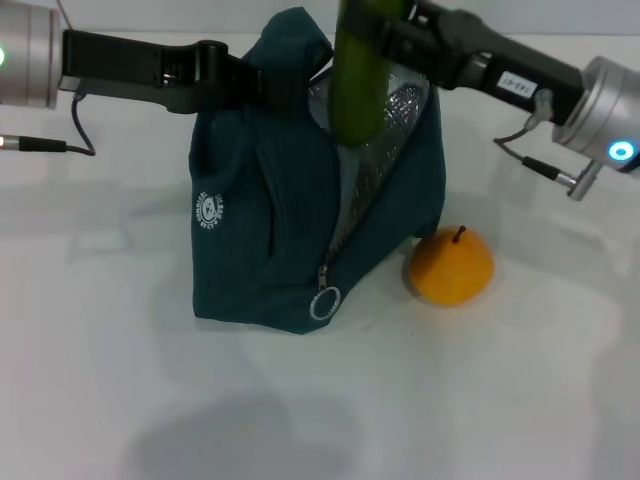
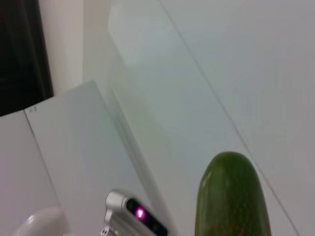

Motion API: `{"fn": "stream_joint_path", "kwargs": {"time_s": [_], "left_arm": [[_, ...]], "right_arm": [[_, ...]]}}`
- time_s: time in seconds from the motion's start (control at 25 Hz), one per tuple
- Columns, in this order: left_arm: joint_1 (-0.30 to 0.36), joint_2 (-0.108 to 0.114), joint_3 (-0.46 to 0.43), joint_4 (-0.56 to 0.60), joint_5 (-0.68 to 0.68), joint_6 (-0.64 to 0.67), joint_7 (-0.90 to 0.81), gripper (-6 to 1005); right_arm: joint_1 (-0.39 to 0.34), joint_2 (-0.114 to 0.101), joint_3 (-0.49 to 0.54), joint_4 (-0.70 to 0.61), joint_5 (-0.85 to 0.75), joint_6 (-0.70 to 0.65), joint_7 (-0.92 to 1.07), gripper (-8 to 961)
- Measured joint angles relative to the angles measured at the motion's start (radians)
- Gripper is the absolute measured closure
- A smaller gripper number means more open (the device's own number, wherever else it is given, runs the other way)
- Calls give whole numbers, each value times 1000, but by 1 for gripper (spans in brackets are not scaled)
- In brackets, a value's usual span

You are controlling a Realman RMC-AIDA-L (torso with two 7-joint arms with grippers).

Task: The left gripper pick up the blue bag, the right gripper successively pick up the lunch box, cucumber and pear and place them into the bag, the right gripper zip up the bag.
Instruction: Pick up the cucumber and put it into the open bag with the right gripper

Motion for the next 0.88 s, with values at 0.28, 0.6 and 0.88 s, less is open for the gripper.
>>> {"fn": "stream_joint_path", "kwargs": {"time_s": [0.28, 0.6, 0.88], "left_arm": [[0, -1, 1, 1, 1, 1, 0, 955], [-3, -1, 2, 1, 1, 1, 0, 955], [-4, 0, 2, 0, 2, 1, 0, 956]], "right_arm": [[16, 0, 0, 53, -29, 23, -45, 260], [4, 0, -1, 65, -29, 20, -96, 253], [4, 0, -3, 67, -48, 12, -98, 247]]}}
